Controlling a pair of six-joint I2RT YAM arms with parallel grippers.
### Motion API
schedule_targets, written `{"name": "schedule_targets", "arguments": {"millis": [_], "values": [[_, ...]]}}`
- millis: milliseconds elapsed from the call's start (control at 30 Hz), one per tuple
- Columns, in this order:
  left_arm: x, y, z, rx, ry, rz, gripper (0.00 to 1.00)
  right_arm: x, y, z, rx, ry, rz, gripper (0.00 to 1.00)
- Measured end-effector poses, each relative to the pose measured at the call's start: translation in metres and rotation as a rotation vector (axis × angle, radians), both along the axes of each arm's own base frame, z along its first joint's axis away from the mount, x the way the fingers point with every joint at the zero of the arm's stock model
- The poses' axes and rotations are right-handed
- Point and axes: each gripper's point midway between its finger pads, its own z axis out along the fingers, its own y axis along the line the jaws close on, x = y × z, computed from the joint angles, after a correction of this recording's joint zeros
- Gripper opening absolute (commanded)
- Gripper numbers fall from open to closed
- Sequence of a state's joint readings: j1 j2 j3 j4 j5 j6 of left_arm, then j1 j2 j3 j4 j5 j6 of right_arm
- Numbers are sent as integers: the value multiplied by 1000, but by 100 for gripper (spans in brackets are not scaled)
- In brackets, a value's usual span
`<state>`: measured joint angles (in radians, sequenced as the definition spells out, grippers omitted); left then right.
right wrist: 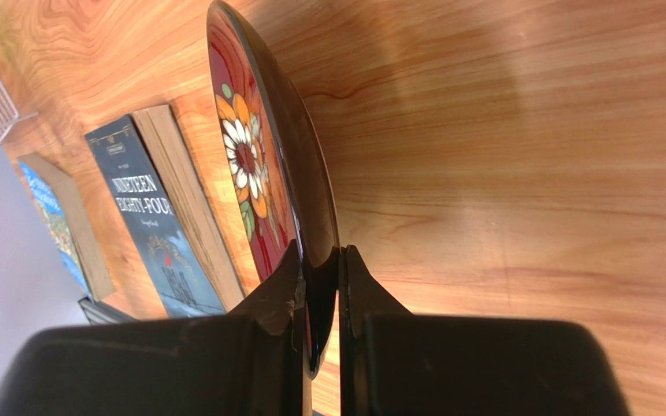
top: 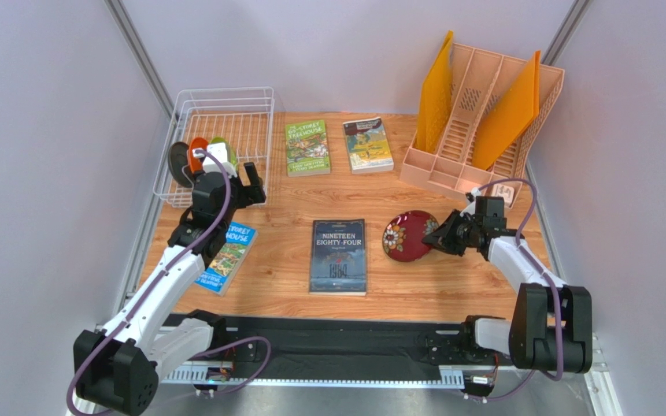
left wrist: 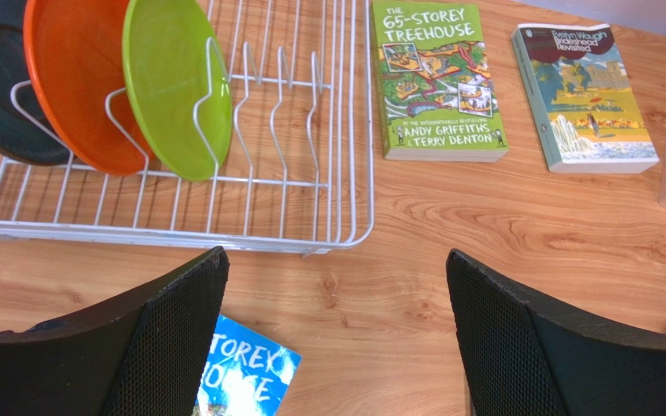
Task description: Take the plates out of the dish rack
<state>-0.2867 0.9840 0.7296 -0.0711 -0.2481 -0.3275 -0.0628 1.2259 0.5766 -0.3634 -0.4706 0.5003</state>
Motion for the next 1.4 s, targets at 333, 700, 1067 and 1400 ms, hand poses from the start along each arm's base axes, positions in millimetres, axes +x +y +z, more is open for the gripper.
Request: {"name": "schedule_targets", "arguments": {"millis": [333, 700, 1067, 1400], "values": [[0, 1, 0, 2, 1, 5, 100, -5, 1, -14, 15, 38, -7, 36], [1, 2, -6, 10, 17, 11, 100, -9, -5, -32, -11, 114, -39, 59], [22, 33, -32, 53, 104, 112, 100, -8, -28, -28, -142, 117, -103, 67], [67, 74, -27, 92, 106, 223, 99, 1, -47, -2, -242, 61, -150, 67]]}}
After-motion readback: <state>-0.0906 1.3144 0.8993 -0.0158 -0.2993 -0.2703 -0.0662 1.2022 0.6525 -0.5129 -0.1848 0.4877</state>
